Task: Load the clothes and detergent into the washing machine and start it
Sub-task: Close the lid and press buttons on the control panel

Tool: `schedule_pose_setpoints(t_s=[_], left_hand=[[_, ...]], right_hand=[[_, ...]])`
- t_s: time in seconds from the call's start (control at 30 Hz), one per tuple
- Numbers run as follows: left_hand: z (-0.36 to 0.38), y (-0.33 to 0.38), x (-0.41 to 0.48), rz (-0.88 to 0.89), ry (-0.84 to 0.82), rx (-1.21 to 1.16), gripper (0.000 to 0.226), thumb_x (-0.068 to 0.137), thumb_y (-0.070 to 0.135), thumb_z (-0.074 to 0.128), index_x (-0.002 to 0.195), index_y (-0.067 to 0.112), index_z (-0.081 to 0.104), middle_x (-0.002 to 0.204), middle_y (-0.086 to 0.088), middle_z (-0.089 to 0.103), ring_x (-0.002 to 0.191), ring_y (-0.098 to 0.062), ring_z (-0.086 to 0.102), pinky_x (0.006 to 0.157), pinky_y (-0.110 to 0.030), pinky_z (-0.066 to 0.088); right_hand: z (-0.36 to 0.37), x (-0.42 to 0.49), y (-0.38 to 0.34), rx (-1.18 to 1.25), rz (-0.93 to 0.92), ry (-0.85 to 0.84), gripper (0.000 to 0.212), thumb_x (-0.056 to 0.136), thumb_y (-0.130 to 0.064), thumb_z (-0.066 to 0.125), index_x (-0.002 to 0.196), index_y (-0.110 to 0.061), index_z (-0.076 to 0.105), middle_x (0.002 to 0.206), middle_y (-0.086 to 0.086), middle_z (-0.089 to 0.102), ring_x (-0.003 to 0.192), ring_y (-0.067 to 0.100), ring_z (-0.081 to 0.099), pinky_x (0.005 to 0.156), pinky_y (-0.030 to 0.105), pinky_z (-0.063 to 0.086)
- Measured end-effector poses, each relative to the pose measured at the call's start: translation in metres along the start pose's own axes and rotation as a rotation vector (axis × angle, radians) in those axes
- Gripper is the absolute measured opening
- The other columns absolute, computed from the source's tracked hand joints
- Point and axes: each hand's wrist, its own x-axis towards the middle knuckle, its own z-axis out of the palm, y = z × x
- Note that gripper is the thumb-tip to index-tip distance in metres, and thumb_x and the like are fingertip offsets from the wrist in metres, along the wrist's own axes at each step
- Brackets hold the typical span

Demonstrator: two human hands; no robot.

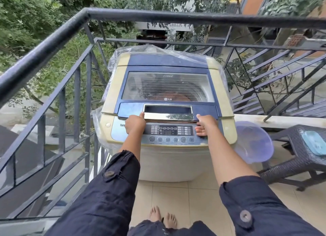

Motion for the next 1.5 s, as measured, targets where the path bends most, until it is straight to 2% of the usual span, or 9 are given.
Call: schedule_pose_setpoints(t_s=[0.2, 0.53, 0.67, 0.8, 0.97, 1.13, 1.27, 1.37, 1.5], left_hand=[[0.001, 0.0, -0.004, -0.014, 0.027, 0.0, 0.046, 0.097, 0.034, 0.05, 0.12, -0.006, 0.055, 0.127, -0.023, 0.057, 0.121, -0.037, 0.052, 0.095, -0.039, 0.044], [0.007, -0.004, -0.013, -0.017, 0.073, -0.063, 0.041, 0.095, 0.028, 0.055, 0.119, -0.006, 0.056, 0.124, -0.023, 0.059, 0.116, -0.036, 0.056, 0.089, -0.037, 0.047], [0.012, -0.008, -0.017, 0.011, 0.103, -0.086, 0.036, 0.094, 0.027, 0.056, 0.112, -0.003, 0.062, 0.119, -0.02, 0.062, 0.11, -0.036, 0.059, 0.086, -0.036, 0.048], [0.016, -0.016, -0.024, 0.107, 0.174, -0.21, 0.023, 0.094, 0.015, 0.054, 0.11, 0.004, 0.065, 0.117, -0.013, 0.065, 0.111, -0.029, 0.059, 0.088, -0.031, 0.044], [0.02, -0.03, -0.032, 0.291, 0.235, -0.236, 0.024, 0.094, 0.008, 0.049, 0.114, 0.01, 0.063, 0.12, -0.009, 0.061, 0.114, -0.026, 0.055, 0.091, -0.03, 0.041], [0.022, -0.039, -0.033, 0.332, 0.278, -0.163, 0.03, 0.095, 0.008, 0.046, 0.117, 0.019, 0.063, 0.119, -0.007, 0.063, 0.114, -0.027, 0.055, 0.095, -0.041, 0.047], [0.022, -0.045, -0.033, 0.317, 0.293, -0.092, 0.037, 0.092, 0.001, 0.048, 0.12, 0.02, 0.063, 0.119, -0.007, 0.065, 0.111, -0.027, 0.058, 0.094, -0.041, 0.048], [0.023, -0.05, -0.034, 0.363, 0.285, -0.053, 0.039, 0.091, 0.0, 0.047, 0.122, 0.018, 0.062, 0.122, -0.006, 0.064, 0.114, -0.027, 0.057, 0.096, -0.04, 0.046], [0.027, -0.058, -0.032, 0.419, 0.246, 0.023, 0.046, 0.087, -0.003, 0.048, 0.128, 0.015, 0.059, 0.14, 0.0, 0.051, 0.129, -0.022, 0.046, 0.107, -0.036, 0.037]], right_hand=[[0.001, -0.001, 0.004, -0.043, -0.011, 0.025, 0.044, 0.093, -0.017, 0.044, 0.049, -0.009, 0.044, 0.04, 0.006, 0.041, 0.039, 0.018, 0.039, 0.047, 0.024, 0.04], [0.002, -0.01, 0.01, -0.112, -0.122, 0.169, 0.031, 0.086, -0.005, 0.047, 0.057, -0.005, 0.057, 0.048, 0.007, 0.053, 0.037, 0.019, 0.049, 0.04, 0.024, 0.045], [0.005, -0.015, 0.014, -0.136, -0.184, 0.231, 0.026, 0.084, -0.006, 0.049, 0.065, -0.002, 0.065, 0.054, 0.008, 0.062, 0.049, 0.024, 0.062, 0.063, 0.038, 0.06], [0.011, -0.017, 0.017, -0.167, -0.228, 0.255, 0.024, 0.077, -0.012, 0.048, 0.085, -0.003, 0.069, 0.088, 0.014, 0.073, 0.082, 0.032, 0.07, 0.075, 0.043, 0.059], [0.012, -0.055, 0.018, -0.321, -0.429, 0.294, 0.028, 0.089, -0.005, 0.041, 0.099, -0.004, 0.067, 0.107, 0.013, 0.067, 0.098, 0.033, 0.06, 0.069, 0.029, 0.041], [0.034, -0.079, 0.043, -0.427, -0.701, 0.259, 0.051, 0.087, 0.005, 0.038, 0.124, -0.021, 0.06, 0.132, 0.005, 0.056, 0.118, 0.028, 0.053, 0.089, 0.036, 0.045], [0.059, -0.093, 0.065, -0.626, -0.908, 0.235, 0.059, 0.083, 0.009, 0.042, 0.126, -0.028, 0.06, 0.149, 0.003, 0.038, 0.138, 0.023, 0.032, 0.112, 0.037, 0.025], [0.07, -0.102, 0.075, -0.674, -0.914, 0.192, 0.054, 0.087, 0.005, 0.042, 0.123, -0.03, 0.062, 0.154, 0.001, 0.029, 0.144, 0.021, 0.02, 0.118, 0.044, 0.013], [0.076, -0.112, 0.082, -0.76, -0.865, 0.175, 0.054, 0.088, 0.002, 0.041, 0.125, -0.032, 0.06, 0.157, 0.002, 0.021, 0.147, 0.021, 0.012, 0.118, 0.047, 0.003]])
